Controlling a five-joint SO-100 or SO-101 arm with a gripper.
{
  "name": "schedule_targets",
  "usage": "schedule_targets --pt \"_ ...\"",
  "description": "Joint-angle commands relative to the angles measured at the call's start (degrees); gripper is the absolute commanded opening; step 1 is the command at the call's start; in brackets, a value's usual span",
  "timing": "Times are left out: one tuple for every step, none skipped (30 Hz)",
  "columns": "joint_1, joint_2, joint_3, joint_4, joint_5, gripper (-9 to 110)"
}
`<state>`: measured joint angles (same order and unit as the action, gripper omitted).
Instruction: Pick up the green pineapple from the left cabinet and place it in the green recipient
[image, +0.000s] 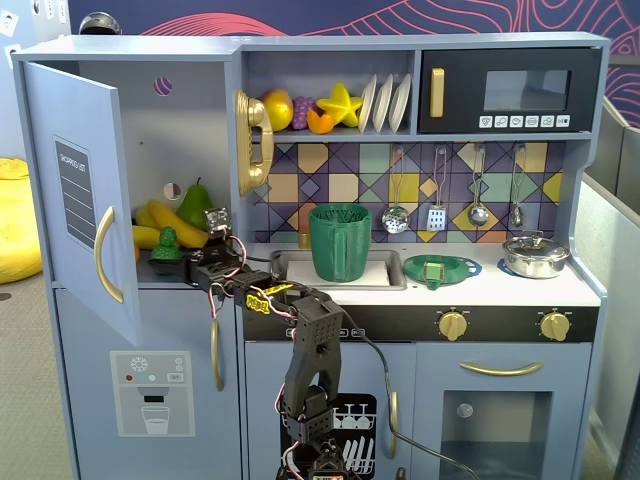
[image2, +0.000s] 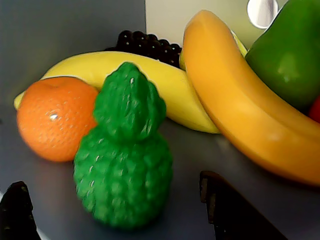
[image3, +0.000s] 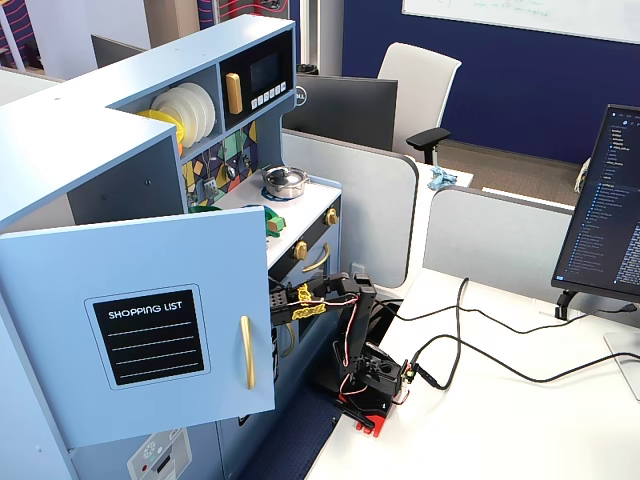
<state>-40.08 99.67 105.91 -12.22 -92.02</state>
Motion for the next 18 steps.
schedule_targets --pt "-0.88 -1.93 -8.26 1.23 0.88 37" --pt "-1.05 -2.72 -9.23 1.58 0.79 37" --pt "-1.14 -3.43 -10.11 1.85 0.7 37" --pt "-1.32 -4.13 -10.9 2.11 0.44 37" --pt "-1.41 -4.83 -11.6 2.2 0.44 37" --pt "-1.58 -5.45 -12.22 2.2 0.62 37" --pt "-1.76 -5.98 -12.74 2.37 0.79 37" --pt "-1.93 -6.5 -13.18 2.46 1.23 37" --pt "-2.02 -7.03 -13.71 2.81 1.23 37" --pt "-2.02 -7.65 -14.33 2.9 1.32 37" --pt "-2.11 -8.44 -15.03 2.99 1.58 37" --pt "-2.11 -9.32 -16.08 3.52 1.58 37" --pt "-2.11 -10.28 -17.23 4.04 1.58 37" --pt "-2.11 -11.34 -18.54 4.48 1.67 37" --pt "-2.11 -12.39 -19.95 5.1 1.76 37" --pt "-2.11 -13.54 -21.36 5.54 2.02 36" --pt "-2.11 -14.59 -22.76 5.98 2.11 36" --pt "-2.11 -15.64 -23.99 6.33 2.02 36"
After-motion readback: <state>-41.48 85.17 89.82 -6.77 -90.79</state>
